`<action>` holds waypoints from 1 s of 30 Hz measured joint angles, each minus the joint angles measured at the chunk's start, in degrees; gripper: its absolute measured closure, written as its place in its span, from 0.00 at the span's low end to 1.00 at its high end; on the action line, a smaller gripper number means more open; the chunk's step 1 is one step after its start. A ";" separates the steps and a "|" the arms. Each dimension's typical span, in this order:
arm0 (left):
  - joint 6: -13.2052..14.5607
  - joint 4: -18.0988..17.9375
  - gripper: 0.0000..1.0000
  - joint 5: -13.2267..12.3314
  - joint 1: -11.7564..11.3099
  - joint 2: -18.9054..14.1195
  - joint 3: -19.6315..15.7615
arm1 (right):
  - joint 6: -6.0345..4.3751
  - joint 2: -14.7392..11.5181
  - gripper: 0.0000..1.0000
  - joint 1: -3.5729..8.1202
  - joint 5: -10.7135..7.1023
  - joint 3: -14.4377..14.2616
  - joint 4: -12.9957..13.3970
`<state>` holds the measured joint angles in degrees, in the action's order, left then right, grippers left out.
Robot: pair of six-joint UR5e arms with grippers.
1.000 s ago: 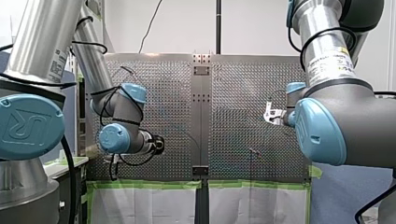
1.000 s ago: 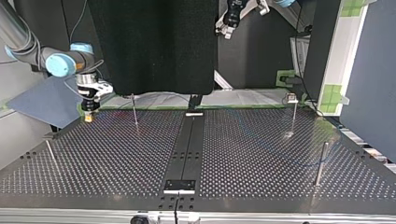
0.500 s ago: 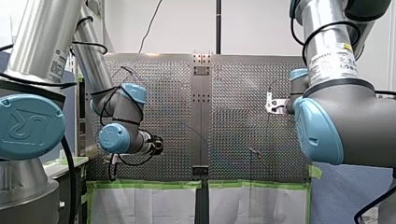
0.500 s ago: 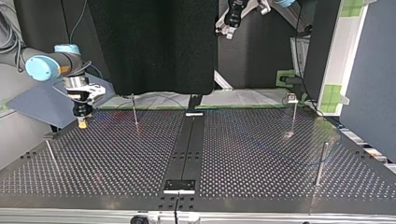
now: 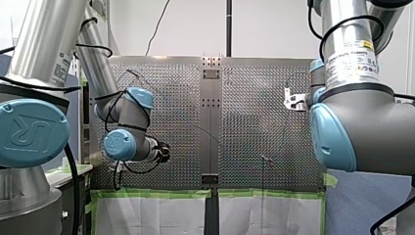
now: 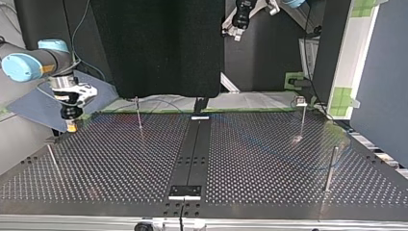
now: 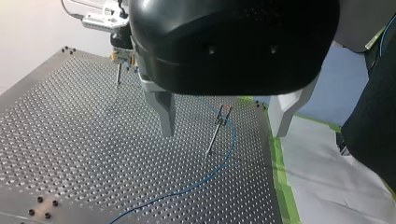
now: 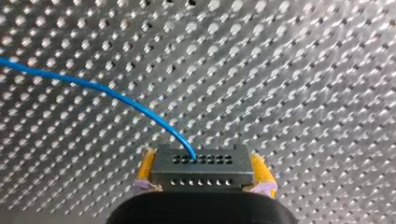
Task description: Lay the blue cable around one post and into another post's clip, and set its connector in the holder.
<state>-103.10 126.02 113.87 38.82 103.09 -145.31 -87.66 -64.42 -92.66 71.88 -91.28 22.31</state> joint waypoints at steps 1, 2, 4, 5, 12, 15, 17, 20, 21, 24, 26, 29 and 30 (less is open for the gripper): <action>0.00 0.01 0.00 0.00 -0.07 0.01 -0.01 | 0.03 -0.02 1.00 0.16 0.01 -0.01 -0.45; 0.00 0.01 0.00 0.00 -0.13 0.01 -0.01 | 0.06 -0.03 1.00 0.39 0.04 -0.02 -0.99; 0.01 0.02 0.00 -0.01 -0.23 0.01 -0.01 | 0.08 -0.03 1.00 0.74 0.12 -0.16 -1.48; 0.01 0.02 0.00 -0.01 -0.26 0.01 -0.01 | 0.11 -0.04 1.00 0.99 0.17 -0.25 -1.64; 0.01 0.02 0.00 -0.01 -0.51 0.00 -0.01 | 0.41 -0.21 1.00 2.19 0.27 -0.42 -1.99; 0.01 0.02 0.00 -0.01 -0.62 0.01 -0.02 | 0.38 -0.73 1.00 2.60 0.26 -0.44 -1.92; 0.01 0.02 0.00 -0.01 -0.68 0.02 -0.01 | 0.16 -1.36 1.00 2.90 0.24 -0.44 -1.61; 0.01 0.02 0.00 -0.01 -0.72 0.02 0.00 | -0.57 -2.10 1.00 3.33 -0.03 -0.44 -0.82; 0.01 0.02 0.00 -0.01 -0.72 0.02 0.01 | -0.88 -2.23 1.00 3.46 -0.25 -0.44 -0.50; 0.01 0.02 0.00 -0.01 -0.79 0.03 0.01 | -2.18 -2.44 1.00 3.95 -1.37 -0.44 0.81; 0.01 0.02 0.00 -0.01 -0.82 0.03 0.01 | -3.24 -2.47 1.00 4.38 -2.12 -0.43 1.88; 0.01 0.02 0.00 -0.01 -0.88 0.03 0.00 | -4.80 -2.45 1.00 5.05 -2.76 -0.43 3.44; 0.01 0.02 0.00 -0.01 -0.89 0.03 0.01 | -5.25 -2.45 1.00 5.25 -2.93 -0.43 3.90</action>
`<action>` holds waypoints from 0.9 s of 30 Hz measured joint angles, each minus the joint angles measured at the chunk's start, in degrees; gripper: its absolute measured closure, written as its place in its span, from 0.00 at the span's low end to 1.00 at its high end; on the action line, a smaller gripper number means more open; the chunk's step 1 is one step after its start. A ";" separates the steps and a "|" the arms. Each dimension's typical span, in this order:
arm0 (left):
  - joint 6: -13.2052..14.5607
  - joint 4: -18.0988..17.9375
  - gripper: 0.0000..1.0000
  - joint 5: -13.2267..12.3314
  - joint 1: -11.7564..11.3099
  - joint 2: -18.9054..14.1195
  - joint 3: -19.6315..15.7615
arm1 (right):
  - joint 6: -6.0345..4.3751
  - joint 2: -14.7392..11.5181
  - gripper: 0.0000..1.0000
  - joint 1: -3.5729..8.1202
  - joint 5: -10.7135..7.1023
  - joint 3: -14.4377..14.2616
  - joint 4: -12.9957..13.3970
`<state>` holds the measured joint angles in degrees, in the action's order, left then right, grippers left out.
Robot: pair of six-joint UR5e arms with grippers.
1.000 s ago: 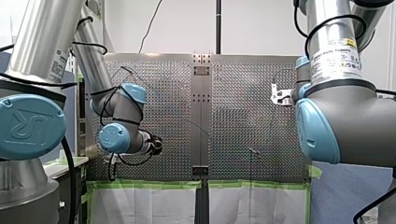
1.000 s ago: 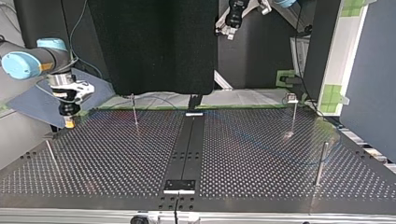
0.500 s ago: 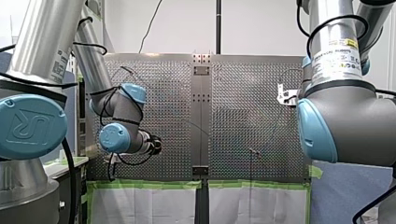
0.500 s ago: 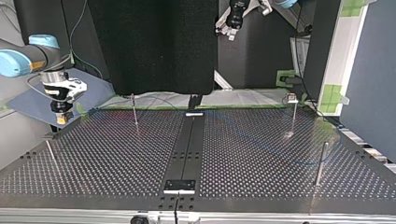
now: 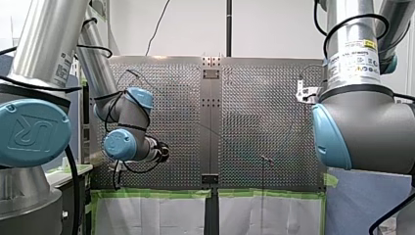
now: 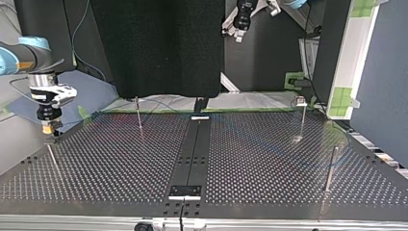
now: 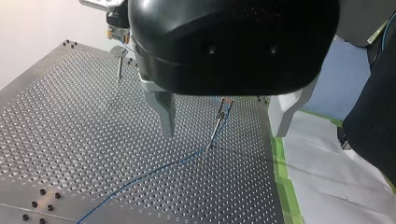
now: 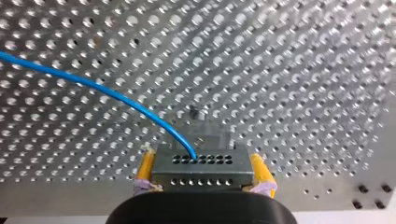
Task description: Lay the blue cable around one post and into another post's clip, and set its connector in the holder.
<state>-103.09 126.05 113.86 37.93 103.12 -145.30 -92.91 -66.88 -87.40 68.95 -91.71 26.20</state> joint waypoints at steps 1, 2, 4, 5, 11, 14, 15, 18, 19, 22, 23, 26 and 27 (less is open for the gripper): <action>0.00 0.00 0.00 0.00 -0.01 0.00 0.01 | -0.42 0.01 1.00 0.19 -0.17 0.00 0.43; 0.00 0.00 0.00 0.00 -0.02 0.00 0.01 | -0.91 0.01 1.00 0.44 -0.37 0.00 0.94; -0.01 -0.03 0.00 0.00 -0.10 0.00 0.01 | -1.55 0.01 1.00 0.81 -0.57 0.01 1.63; -0.01 -0.04 0.00 0.00 -0.14 -0.01 0.02 | -1.88 0.02 1.00 1.01 -0.67 0.02 2.01; -0.04 -0.08 0.00 0.00 -0.42 -0.03 0.03 | -3.64 0.14 1.00 2.28 -1.99 0.01 3.44; -0.06 -0.09 0.00 0.00 -0.54 -0.02 0.03 | -4.03 0.24 1.00 2.75 -2.50 0.02 3.70; -0.07 -0.09 0.00 0.00 -0.57 -0.02 0.03 | -4.13 0.29 1.00 2.86 -2.66 0.01 3.79; -0.07 -0.09 0.00 0.00 -0.69 -0.01 0.03 | -4.61 0.62 1.00 3.08 -3.54 0.03 4.20; -0.07 -0.09 0.00 0.00 -0.75 -0.01 0.04 | -4.74 0.81 1.00 3.11 -3.79 0.06 4.33; -0.08 -0.04 0.00 -0.01 -0.91 -0.01 0.04 | -5.03 1.50 1.00 3.16 -4.29 0.28 4.55; -0.08 -0.04 0.00 -0.04 -0.97 0.00 0.04 | -5.08 1.68 1.00 3.16 -4.38 0.39 4.55; -0.09 -0.05 0.00 -0.13 -1.16 0.00 0.10 | -5.20 1.98 1.00 3.15 -4.48 0.80 4.54; -0.08 -0.04 0.00 -0.14 -1.21 0.00 0.14 | -5.22 2.13 1.00 3.12 -4.49 1.00 4.45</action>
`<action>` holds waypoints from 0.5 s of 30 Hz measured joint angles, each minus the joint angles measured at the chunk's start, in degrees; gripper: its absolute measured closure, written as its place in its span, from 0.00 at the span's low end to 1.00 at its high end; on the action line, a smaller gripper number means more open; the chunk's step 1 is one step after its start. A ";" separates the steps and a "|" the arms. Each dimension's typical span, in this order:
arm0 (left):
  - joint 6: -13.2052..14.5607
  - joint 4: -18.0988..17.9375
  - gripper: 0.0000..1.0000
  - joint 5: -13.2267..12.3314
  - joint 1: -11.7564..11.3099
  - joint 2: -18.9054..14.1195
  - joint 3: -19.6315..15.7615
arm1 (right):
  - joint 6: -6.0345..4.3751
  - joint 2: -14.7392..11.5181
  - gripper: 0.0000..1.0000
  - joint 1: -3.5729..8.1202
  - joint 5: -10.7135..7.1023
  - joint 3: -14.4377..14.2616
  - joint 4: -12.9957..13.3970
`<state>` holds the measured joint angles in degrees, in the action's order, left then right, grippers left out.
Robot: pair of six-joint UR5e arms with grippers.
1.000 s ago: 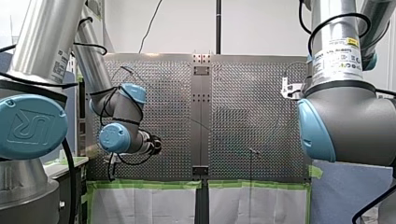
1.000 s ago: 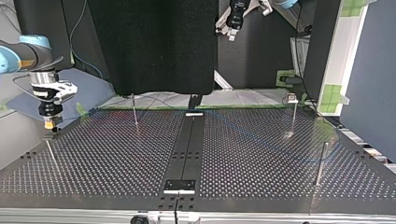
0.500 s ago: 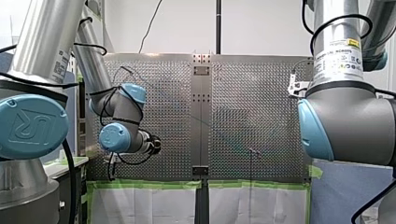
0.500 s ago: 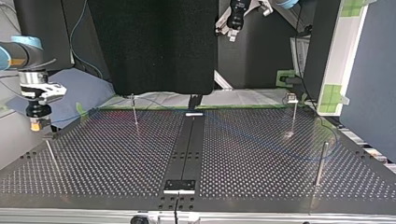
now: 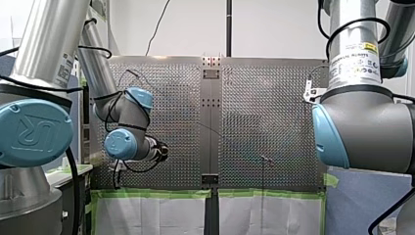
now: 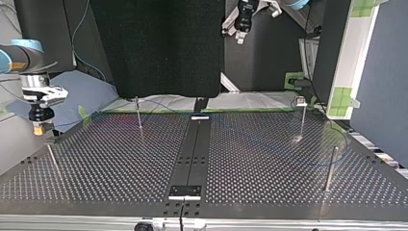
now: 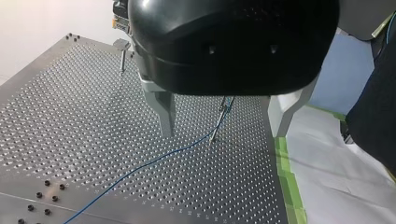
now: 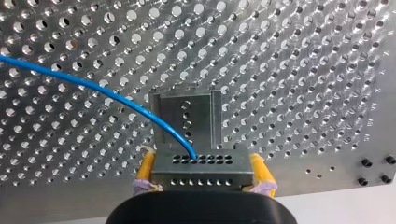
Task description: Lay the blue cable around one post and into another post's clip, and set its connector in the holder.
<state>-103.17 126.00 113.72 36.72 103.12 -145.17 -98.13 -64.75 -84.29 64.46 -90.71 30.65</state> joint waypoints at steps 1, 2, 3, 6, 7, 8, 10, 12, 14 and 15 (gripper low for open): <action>0.00 0.01 0.00 -0.01 -0.07 0.00 0.04 | 0.00 0.19 1.00 -0.03 -0.01 0.22 -0.14; 0.01 0.02 0.00 -0.02 -0.12 0.00 0.07 | 0.00 0.46 1.00 -0.07 -0.02 0.53 -0.36; 0.03 0.02 0.00 -0.03 -0.16 0.00 0.10 | 0.00 0.66 1.00 -0.08 -0.02 0.74 -0.50; 0.05 0.04 0.00 -0.08 -0.31 0.00 0.14 | -0.02 1.03 1.00 -0.14 -0.02 1.25 -0.80; 0.05 0.04 0.00 -0.09 -0.36 0.00 0.15 | -0.03 1.10 1.00 -0.17 -0.03 1.37 -0.86; 0.04 0.04 0.00 -0.10 -0.39 0.00 0.15 | -0.04 1.19 1.00 -0.19 -0.03 1.50 -0.95; 0.05 0.04 0.00 -0.11 -0.47 0.00 0.16 | -0.05 1.26 1.00 -0.21 -0.03 1.71 -1.06; 0.06 0.04 0.00 -0.13 -0.55 0.00 0.23 | -0.06 1.30 1.00 -0.26 -0.04 2.02 -1.26; 0.07 0.04 0.00 -0.14 -0.61 0.00 0.30 | -0.12 1.35 1.00 -0.33 -0.07 2.36 -1.55; 0.07 0.04 0.00 -0.16 -0.64 0.00 0.32 | -0.16 1.37 1.00 -0.36 -0.08 2.52 -1.72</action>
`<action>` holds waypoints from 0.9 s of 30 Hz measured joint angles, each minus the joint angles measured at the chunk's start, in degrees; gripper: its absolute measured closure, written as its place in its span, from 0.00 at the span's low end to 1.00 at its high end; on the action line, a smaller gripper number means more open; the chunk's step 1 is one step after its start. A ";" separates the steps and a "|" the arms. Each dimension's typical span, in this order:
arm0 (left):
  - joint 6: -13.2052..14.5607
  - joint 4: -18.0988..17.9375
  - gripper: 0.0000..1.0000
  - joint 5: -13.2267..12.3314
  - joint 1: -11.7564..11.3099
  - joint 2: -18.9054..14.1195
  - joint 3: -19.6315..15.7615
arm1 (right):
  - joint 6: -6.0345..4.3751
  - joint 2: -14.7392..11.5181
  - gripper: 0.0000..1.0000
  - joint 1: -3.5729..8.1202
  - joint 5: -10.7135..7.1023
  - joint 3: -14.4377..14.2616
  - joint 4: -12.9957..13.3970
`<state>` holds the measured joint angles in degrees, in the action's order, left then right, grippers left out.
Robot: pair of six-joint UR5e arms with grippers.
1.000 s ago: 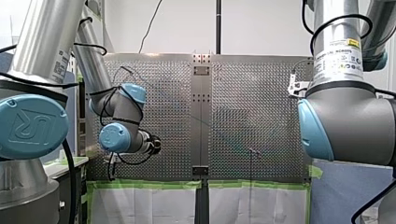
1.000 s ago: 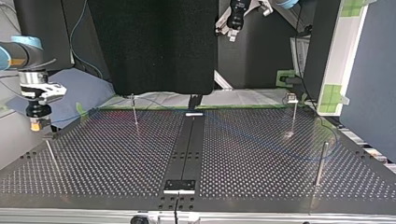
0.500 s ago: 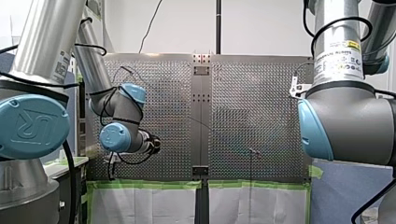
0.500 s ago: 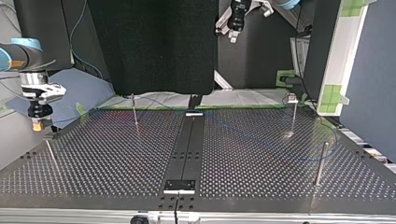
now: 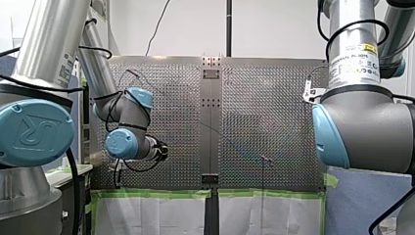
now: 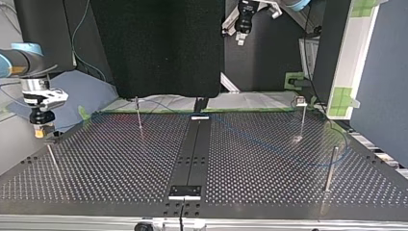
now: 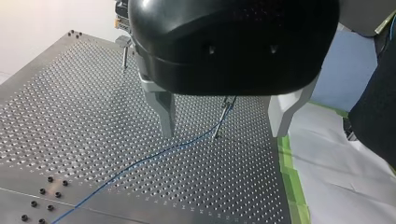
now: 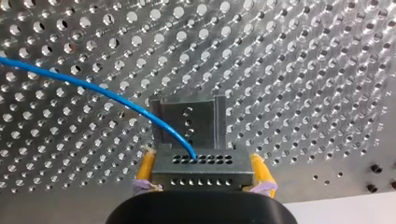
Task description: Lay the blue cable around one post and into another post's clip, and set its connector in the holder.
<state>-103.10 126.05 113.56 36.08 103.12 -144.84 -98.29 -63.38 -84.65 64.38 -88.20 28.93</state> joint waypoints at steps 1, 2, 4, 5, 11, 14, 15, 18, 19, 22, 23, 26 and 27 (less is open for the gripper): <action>0.00 0.00 0.00 -0.02 -0.03 0.00 0.04 | -0.06 0.03 1.00 -0.05 -0.01 0.16 -0.22; 0.00 -0.01 0.00 -0.03 -0.05 0.00 0.06 | -0.11 0.06 1.00 -0.11 -0.02 0.41 -0.60; 0.01 -0.04 0.00 -0.04 -0.13 0.00 0.08 | -0.18 0.09 1.00 -0.20 -0.03 0.81 -1.24; 0.01 -0.04 0.00 -0.04 -0.15 0.00 0.08 | -0.21 0.12 1.00 -0.28 -0.03 1.07 -1.67; 0.01 -0.02 0.00 -0.05 -0.19 -0.01 0.10 | -0.25 0.20 1.00 -0.72 -0.04 1.68 -2.93; 0.01 -0.01 0.00 -0.05 -0.20 -0.01 0.11 | -0.25 0.26 1.00 -0.94 -0.04 1.77 -3.05; 0.01 0.00 0.00 -0.05 -0.20 -0.01 0.11 | -0.25 0.26 1.00 -0.99 -0.03 1.80 -3.08; -0.01 0.00 0.00 -0.05 -0.20 0.00 0.11 | -0.25 0.29 1.00 -1.11 -0.03 1.91 -3.14; -0.03 0.00 0.00 -0.05 -0.20 -0.01 0.11 | -0.25 0.31 1.00 -1.13 -0.03 1.99 -3.19; -0.05 0.00 0.00 -0.05 -0.20 0.00 0.11 | -0.25 0.36 1.00 -1.17 -0.07 2.30 -3.64; -0.06 0.00 0.00 -0.05 -0.20 0.00 0.11 | -0.25 0.37 1.00 -1.20 -0.08 2.45 -3.82; -0.06 0.00 0.00 -0.05 -0.21 0.00 0.11 | -0.25 0.44 1.00 -1.28 -0.11 2.69 -4.07; -0.06 0.00 0.00 -0.05 -0.20 0.00 0.11 | -0.25 0.46 1.00 -1.30 -0.12 2.75 -4.13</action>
<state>-103.16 126.05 113.51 35.88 103.12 -144.74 -98.54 -62.91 -85.95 64.26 -85.45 24.80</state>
